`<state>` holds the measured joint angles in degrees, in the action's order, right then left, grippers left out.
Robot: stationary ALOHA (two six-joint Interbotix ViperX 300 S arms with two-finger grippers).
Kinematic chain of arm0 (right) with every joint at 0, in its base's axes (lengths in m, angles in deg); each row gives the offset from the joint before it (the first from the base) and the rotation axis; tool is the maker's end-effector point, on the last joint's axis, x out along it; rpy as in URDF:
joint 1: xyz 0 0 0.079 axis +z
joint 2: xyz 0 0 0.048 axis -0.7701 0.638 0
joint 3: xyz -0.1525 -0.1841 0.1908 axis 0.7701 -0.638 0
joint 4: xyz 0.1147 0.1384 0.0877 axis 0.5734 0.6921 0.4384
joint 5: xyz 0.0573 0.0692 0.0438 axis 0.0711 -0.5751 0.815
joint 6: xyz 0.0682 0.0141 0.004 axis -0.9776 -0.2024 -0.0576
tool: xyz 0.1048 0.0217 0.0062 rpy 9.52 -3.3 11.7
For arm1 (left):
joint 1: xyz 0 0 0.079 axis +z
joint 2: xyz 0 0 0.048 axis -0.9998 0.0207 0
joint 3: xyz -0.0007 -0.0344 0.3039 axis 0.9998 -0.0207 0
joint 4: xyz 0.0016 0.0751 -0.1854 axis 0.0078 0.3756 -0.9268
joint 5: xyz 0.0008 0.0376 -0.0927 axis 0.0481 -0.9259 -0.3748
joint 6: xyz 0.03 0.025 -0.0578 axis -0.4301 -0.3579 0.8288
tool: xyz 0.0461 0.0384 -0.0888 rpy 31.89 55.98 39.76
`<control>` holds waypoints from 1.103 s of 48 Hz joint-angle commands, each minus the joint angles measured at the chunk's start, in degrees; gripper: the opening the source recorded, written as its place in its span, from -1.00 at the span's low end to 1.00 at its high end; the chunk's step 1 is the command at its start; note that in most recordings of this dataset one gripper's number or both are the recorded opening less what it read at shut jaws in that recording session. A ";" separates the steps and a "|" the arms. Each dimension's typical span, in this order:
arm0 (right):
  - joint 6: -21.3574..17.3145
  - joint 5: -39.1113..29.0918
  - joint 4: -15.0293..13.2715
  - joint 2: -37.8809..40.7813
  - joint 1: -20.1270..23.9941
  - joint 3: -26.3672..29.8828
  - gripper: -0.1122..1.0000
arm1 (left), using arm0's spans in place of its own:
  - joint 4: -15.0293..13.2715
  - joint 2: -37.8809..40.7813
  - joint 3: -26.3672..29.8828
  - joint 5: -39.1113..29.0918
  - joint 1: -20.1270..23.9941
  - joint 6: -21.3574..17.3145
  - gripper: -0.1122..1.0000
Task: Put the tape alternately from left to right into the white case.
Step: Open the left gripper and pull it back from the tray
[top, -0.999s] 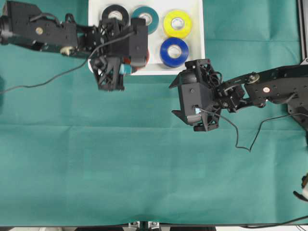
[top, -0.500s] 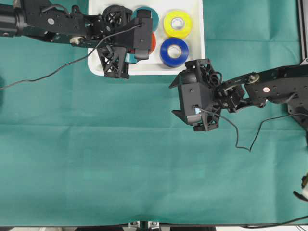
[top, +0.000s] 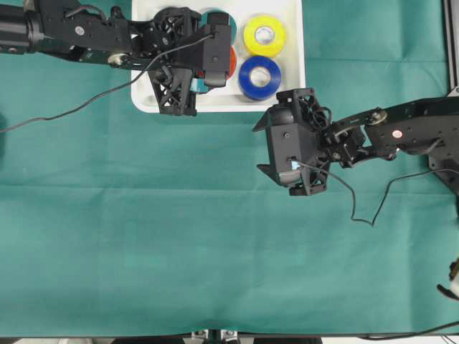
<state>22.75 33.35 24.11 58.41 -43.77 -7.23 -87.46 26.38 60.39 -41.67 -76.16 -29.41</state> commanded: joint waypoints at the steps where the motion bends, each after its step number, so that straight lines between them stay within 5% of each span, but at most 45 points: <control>1: 0.00 0.35 -0.18 -0.88 0.09 0.44 0.75 | -0.09 -1.41 0.79 0.26 -0.18 0.09 -0.72; 17: -0.09 0.35 -0.18 -0.79 0.09 0.44 0.75 | -0.09 -2.55 -0.35 0.26 -0.79 0.09 0.80; 37: -0.09 0.35 -0.26 -0.79 0.09 0.44 0.75 | -0.09 -5.27 -2.29 0.18 -2.20 0.09 0.79; 53: -0.09 0.35 -0.18 -0.88 0.09 0.53 0.75 | -0.18 -9.67 -6.24 0.18 -7.29 0.26 0.79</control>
<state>22.75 33.35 24.02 58.41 -43.77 -7.23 -87.46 19.44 54.15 -41.67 -82.31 -29.32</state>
